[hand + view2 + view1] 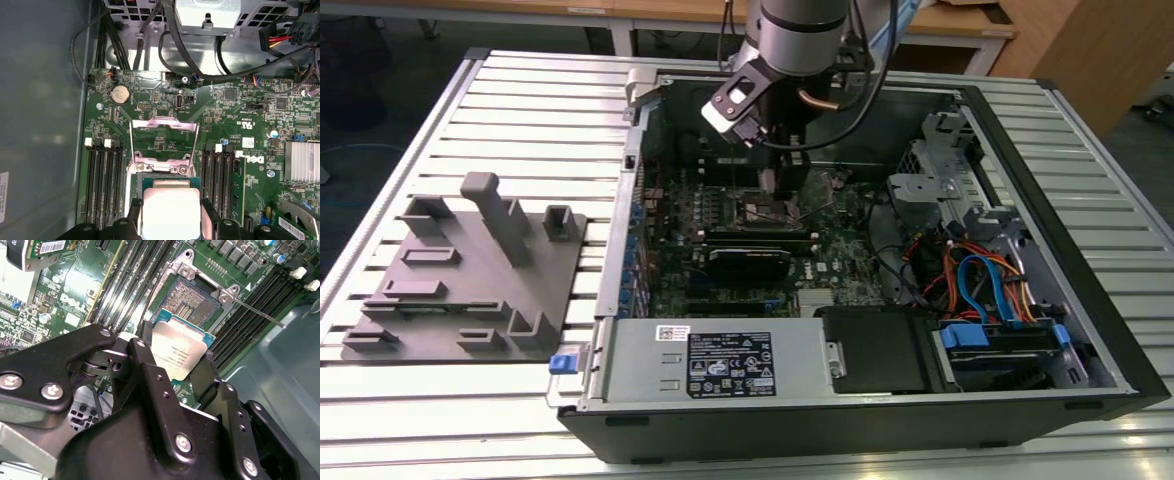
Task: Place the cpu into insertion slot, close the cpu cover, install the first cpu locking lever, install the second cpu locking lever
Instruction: 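Place the cpu into insertion slot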
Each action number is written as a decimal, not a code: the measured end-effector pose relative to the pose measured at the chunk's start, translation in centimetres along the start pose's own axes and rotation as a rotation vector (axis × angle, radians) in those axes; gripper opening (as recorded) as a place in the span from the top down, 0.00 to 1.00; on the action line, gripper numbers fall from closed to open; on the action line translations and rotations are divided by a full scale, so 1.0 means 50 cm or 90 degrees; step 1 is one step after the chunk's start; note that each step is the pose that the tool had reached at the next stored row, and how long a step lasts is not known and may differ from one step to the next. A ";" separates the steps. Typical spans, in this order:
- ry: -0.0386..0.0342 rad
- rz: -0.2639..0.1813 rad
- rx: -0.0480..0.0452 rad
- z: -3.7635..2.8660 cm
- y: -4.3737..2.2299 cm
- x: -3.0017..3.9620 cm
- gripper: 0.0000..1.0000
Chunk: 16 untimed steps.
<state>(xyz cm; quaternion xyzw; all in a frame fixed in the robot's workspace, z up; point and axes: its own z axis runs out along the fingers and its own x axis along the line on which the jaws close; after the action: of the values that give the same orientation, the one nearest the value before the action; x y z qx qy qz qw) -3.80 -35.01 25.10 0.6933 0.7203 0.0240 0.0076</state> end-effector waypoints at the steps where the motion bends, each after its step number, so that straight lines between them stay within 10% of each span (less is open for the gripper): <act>1: 0.0000 0.000 0.0000 0.002 0.000 0.000 0.46; 16: -0.0103 -0.001 0.0009 0.049 -0.005 0.006 0.46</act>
<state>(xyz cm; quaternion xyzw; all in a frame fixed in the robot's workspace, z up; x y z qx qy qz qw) -3.96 -34.66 22.64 0.6929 0.7207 0.0179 0.0130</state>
